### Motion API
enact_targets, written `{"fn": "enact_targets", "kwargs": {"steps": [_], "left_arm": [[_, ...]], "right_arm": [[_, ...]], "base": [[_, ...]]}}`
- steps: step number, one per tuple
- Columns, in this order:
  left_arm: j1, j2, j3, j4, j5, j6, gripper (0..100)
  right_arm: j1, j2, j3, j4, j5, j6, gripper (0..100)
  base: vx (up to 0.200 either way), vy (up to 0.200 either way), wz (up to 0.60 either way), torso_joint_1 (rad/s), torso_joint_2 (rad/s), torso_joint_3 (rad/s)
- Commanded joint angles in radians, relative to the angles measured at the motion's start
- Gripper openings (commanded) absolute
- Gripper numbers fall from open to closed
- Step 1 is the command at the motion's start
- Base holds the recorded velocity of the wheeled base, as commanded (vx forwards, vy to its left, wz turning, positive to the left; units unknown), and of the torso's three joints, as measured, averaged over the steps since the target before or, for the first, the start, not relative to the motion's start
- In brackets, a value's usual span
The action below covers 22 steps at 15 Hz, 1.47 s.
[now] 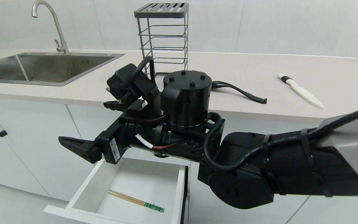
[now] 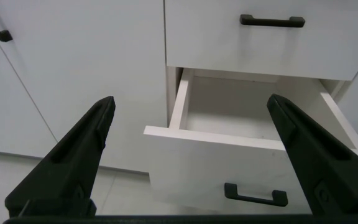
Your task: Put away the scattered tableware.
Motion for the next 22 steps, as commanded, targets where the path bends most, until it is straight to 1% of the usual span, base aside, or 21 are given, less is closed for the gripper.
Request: {"fn": "enact_targets", "kwargs": {"steps": [1, 2, 4, 6, 7, 8, 11, 14, 18, 20, 22], "left_arm": [[0.0, 0.001, 0.0, 0.0, -0.001, 0.0, 100], [0.0, 0.001, 0.0, 0.0, -0.001, 0.0, 100], [0.0, 0.001, 0.0, 0.0, 0.0, 0.001, 100], [0.0, 0.001, 0.0, 0.0, 0.0, 0.0, 100], [0.0, 0.001, 0.0, 0.0, 0.0, 0.0, 100], [0.0, 0.001, 0.0, 0.0, 0.0, 0.001, 100], [0.0, 0.001, 0.0, 0.0, 0.0, 0.0, 100], [0.0, 0.001, 0.0, 0.0, -0.001, 0.0, 100], [0.0, 0.001, 0.0, 0.0, -0.001, 0.0, 100], [0.0, 0.001, 0.0, 0.0, -0.001, 0.0, 100], [0.0, 0.001, 0.0, 0.0, 0.0, 0.0, 100]], "right_arm": [[0.007, -0.017, 0.027, -0.02, -0.002, -0.012, 100], [0.01, -0.018, 0.039, -0.02, -0.004, -0.021, 100], [0.016, -0.061, 0.136, -0.022, -0.063, -0.137, 100], [0.022, -0.103, 0.182, -0.027, -0.102, -0.148, 100], [0.028, -0.136, 0.237, -0.027, -0.114, -0.148, 100], [0.028, -0.182, 0.317, -0.027, -0.116, -0.148, 100], [0.028, -0.245, 0.404, -0.027, -0.123, -0.15, 100], [0.028, -0.256, 0.426, -0.025, -0.129, -0.148, 100], [0.028, -0.256, 0.427, -0.016, -0.136, -0.15, 100], [0.028, -0.256, 0.429, -0.014, -0.136, -0.148, 100], [0.028, -0.253, 0.427, 0.016, -0.137, -0.15, 100]], "base": [[0.0, 0.0, 0.0, 0.0, 0.0, 0.0], [0.0, 0.0, 0.0, 0.0, 0.0, 0.0], [0.0, 0.0, 0.0, 0.0, 0.0, 0.0], [0.0, 0.0, 0.0, 0.0, 0.0, 0.0], [0.0, 0.0, 0.0, 0.0, 0.0, 0.0], [0.0, 0.0, 0.0, 0.0, 0.0, 0.0], [0.0, 0.0, 0.0, 0.0, 0.0, 0.0], [0.0, 0.0, 0.0, 0.124, -0.18, -0.108], [0.0, 0.0, 0.0, 0.199, -0.47, -0.223], [0.0, 0.0, 0.0, 0.093, -0.46, -0.237], [0.0, 0.0, 0.0, 0.186, -0.49, -0.232]]}}
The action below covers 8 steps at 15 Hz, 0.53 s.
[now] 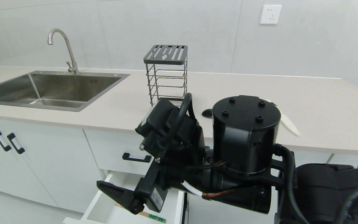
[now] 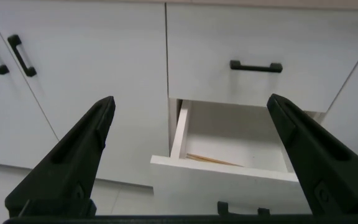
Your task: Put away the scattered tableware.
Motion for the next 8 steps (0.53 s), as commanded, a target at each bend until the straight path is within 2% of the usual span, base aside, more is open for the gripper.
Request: {"fn": "enact_targets", "kwargs": {"steps": [1, 4, 8], "left_arm": [[0.001, 0.001, 0.0, 0.0, 0.001, 0.0, 100], [0.001, 0.001, 0.0, 0.0, 0.001, 0.0, 100], [0.001, 0.001, 0.0, 0.0, 0.001, 0.0, 100]], "right_arm": [[-0.002, 0.006, 0.001, 0.024, -0.001, 0.0, 100], [-0.009, 0.011, 0.003, 0.093, -0.03, 0.0, 100], [-0.014, 0.008, -0.005, 0.309, -0.044, 0.0, 100]], "base": [[0.0, 0.0, 0.0, 0.393, -0.48, -0.242], [0.0, 0.0, 0.0, 0.328, -0.48, -0.258], [0.0, 0.0, 0.0, 0.26, -0.51, -0.249]]}}
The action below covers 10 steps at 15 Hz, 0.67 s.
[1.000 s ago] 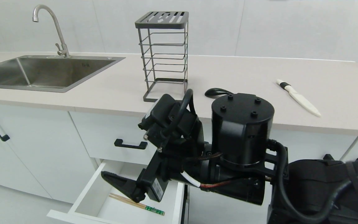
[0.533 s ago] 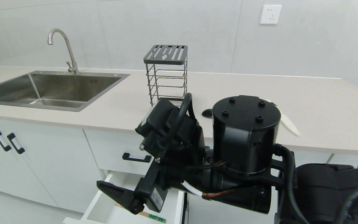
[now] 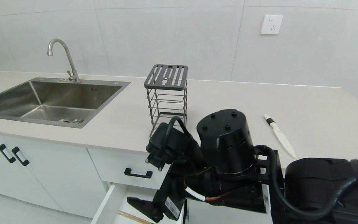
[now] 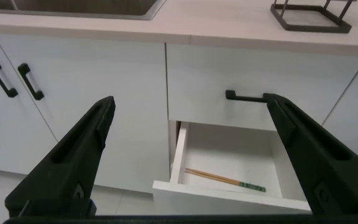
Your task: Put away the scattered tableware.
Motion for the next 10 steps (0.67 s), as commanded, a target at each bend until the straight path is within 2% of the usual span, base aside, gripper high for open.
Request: {"fn": "enact_targets", "kwargs": {"steps": [1, 3, 5, 6, 8, 10], "left_arm": [[0.0, 0.001, 0.0, 0.0, -0.001, 0.0, 100], [0.0, 0.001, 0.0, 0.0, -0.001, 0.0, 100], [0.0, 0.001, 0.0, 0.0, 0.0, 0.0, 100], [0.0, 0.001, 0.0, 0.0, 0.0, 0.0, 100], [0.0, 0.001, 0.0, 0.0, 0.0, 0.0, 100], [0.0, 0.001, 0.0, 0.0, 0.0, 0.0, 100]], "right_arm": [[-0.001, -0.003, -0.002, 0.063, 0.003, 0.0, 100], [-0.004, -0.021, -0.008, 0.172, 0.003, 0.0, 100], [-0.024, -0.021, -0.019, 0.224, 0.009, 0.007, 100], [-0.056, -0.018, -0.028, 0.266, 0.013, 0.014, 100], [-0.091, -0.001, -0.059, 0.322, 0.012, 0.01, 100], [-0.12, 0.007, -0.033, 0.362, 0.012, 0.007, 100]], "base": [[0.0, 0.0, 0.0, 0.261, -0.52, -0.251], [0.0, 0.0, 0.0, 0.266, -0.53, -0.261], [0.0, 0.0, 0.0, 0.278, -0.55, -0.276], [0.0, 0.0, 0.0, 0.193, -0.4, -0.198], [0.0, 0.0, 0.0, 0.083, -0.17, -0.093], [0.0, 0.0, 0.0, 0.021, -0.03, -0.018]]}}
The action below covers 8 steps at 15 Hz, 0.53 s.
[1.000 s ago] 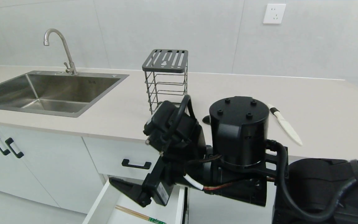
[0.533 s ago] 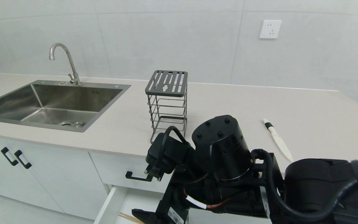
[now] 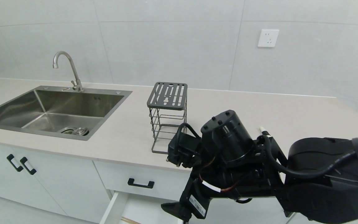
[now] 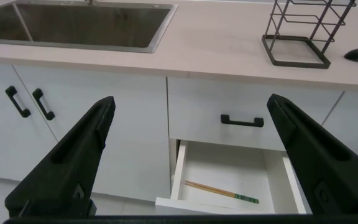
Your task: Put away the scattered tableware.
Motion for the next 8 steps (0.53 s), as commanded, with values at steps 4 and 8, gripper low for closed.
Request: {"fn": "enact_targets", "kwargs": {"steps": [4, 8], "left_arm": [[0.0, 0.001, 0.0, 0.0, 0.0, 0.001, 100], [0.0, 0.001, 0.0, 0.0, -0.001, 0.001, 100]], "right_arm": [[-0.094, 0.036, 0.021, -0.007, -0.026, 0.009, 100], [-0.166, 0.019, 0.114, -0.065, -0.055, 0.021, 100]], "base": [[0.0, 0.0, 0.0, 0.0, 0.0, 0.0], [0.0, 0.0, 0.0, 0.0, 0.0, 0.0]]}}
